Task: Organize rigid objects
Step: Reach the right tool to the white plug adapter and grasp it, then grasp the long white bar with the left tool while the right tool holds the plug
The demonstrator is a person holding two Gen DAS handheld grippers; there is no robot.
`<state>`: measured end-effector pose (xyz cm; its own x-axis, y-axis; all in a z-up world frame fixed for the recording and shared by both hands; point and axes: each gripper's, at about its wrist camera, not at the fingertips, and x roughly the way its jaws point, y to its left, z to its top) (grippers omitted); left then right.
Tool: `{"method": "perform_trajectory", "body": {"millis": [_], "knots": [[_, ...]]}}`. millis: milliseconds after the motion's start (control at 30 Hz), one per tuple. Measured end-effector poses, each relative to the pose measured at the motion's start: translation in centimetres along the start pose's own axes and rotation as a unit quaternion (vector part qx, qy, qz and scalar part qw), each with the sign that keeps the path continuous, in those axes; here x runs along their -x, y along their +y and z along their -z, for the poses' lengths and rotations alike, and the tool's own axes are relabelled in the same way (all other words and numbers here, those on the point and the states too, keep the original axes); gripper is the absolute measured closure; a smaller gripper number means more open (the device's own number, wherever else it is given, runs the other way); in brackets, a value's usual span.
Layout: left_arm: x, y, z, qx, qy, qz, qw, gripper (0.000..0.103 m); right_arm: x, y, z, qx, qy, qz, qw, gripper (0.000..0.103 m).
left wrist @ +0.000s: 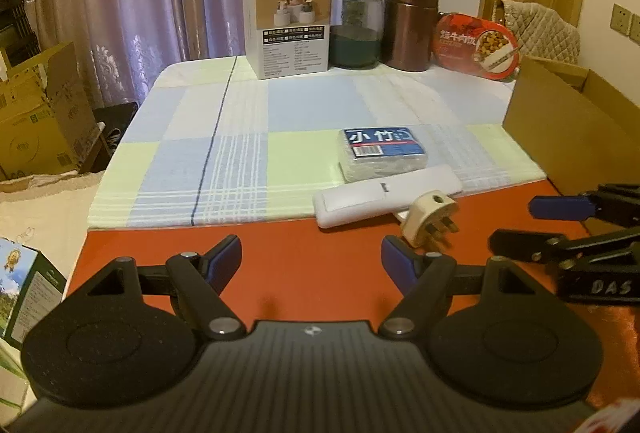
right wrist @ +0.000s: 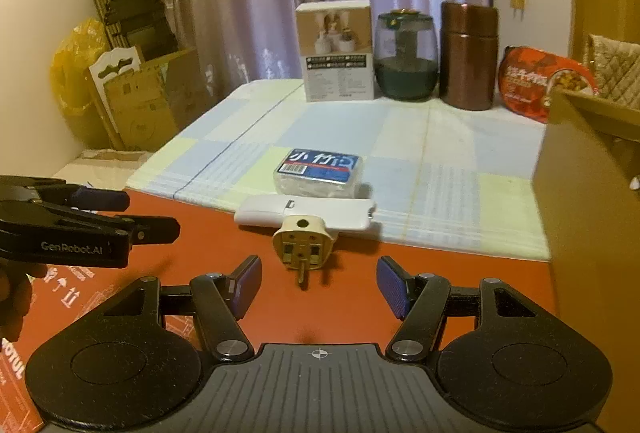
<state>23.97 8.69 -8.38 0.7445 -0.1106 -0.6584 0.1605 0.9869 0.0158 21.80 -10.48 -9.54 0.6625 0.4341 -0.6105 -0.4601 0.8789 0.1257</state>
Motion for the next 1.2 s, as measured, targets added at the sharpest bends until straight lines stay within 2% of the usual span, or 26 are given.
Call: {"method": "perform_trajectory", "body": {"millis": [100, 300, 667, 767, 800, 833, 1000, 1200], "knots": [[-0.8, 0.0, -0.2, -0.011, -0.001, -0.006, 0.9999, 0.026, -1.9, 0.2, 0.1, 0.001, 0.003, 0.001, 1.000, 0.042], [-2.5, 1.0, -0.7, 0.009, -0.002, 0.018, 0.9998, 0.024, -4.9, 0.6, 0.2, 0.003, 0.006, 0.002, 1.000, 0.042], [-3.9, 1.5, -0.9, -0.004, -0.004, 0.025, 0.9997, 0.024, -7.7, 0.6, -0.1, -0.014, 0.003, 0.001, 1.000, 0.043], [-4.0, 1.7, -0.8, -0.003, -0.002, 0.028, 0.9996, 0.024, -7.9, 0.7, -0.3, -0.013, 0.000, 0.001, 1.000, 0.044], [-4.0, 1.6, -0.7, -0.005, -0.002, 0.029, 0.9996, 0.024, -8.0, 0.7, -0.3, -0.014, 0.000, 0.002, 1.000, 0.053], [-4.0, 1.6, -0.7, -0.007, -0.002, 0.030, 0.9995, 0.024, -8.0, 0.7, -0.4, -0.014, 0.000, 0.005, 1.000, 0.057], [-4.4, 1.3, -0.5, -0.022, -0.002, 0.045, 0.9988, 0.024, -7.5, 0.3, -0.3, -0.017, 0.005, 0.009, 1.000, 0.057], [-5.8, 0.1, -0.3, -0.075, -0.001, 0.060, 0.9953, 0.024, -5.9, -1.2, 0.6, -0.014, 0.008, 0.031, 0.999, 0.057]]}}
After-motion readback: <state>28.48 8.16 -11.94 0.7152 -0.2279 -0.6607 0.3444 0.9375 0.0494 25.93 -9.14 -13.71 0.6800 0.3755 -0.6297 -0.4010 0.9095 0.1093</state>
